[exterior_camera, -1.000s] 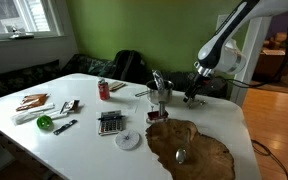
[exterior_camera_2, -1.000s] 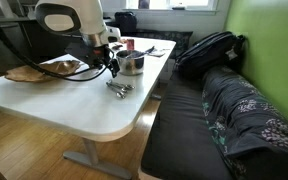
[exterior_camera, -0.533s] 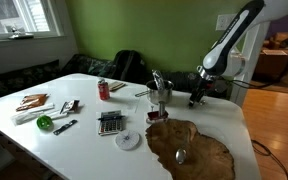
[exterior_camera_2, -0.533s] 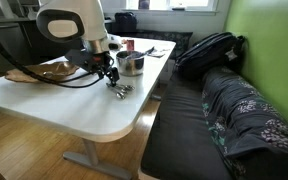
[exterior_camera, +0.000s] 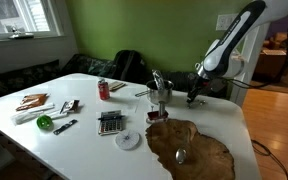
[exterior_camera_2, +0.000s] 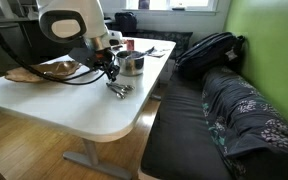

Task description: Put the bunch of spoons on the tray

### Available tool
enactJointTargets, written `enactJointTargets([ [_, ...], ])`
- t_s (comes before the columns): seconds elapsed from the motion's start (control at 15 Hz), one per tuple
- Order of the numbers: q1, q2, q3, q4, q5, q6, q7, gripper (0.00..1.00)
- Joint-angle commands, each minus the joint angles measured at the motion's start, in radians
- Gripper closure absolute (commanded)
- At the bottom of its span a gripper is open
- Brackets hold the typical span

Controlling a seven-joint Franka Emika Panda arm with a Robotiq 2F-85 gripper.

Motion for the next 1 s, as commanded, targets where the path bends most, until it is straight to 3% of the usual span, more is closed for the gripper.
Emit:
enactJointTargets([
  [0.0,0.002,0.013,-0.013,0.000,-0.060,-0.029,0.075,1.00],
  [0.27,0.010,0.001,-0.029,-0.007,-0.071,-0.044,0.103,0.99],
  [0.4,-0.014,-0.024,0.002,-0.018,-0.065,-0.036,0.106,0.99],
  [0.53,-0.123,-0.066,0.140,-0.044,-0.042,-0.013,0.069,0.99],
  [0.6,-0.190,-0.087,0.242,-0.052,0.012,-0.007,0.010,0.99],
  [0.67,-0.216,-0.080,0.305,-0.032,0.050,-0.013,-0.028,0.99],
  [0.87,-0.349,-0.076,0.538,0.008,0.160,-0.082,-0.163,0.99],
  [0.93,-0.415,-0.128,0.618,-0.032,0.177,-0.117,-0.180,0.99],
])
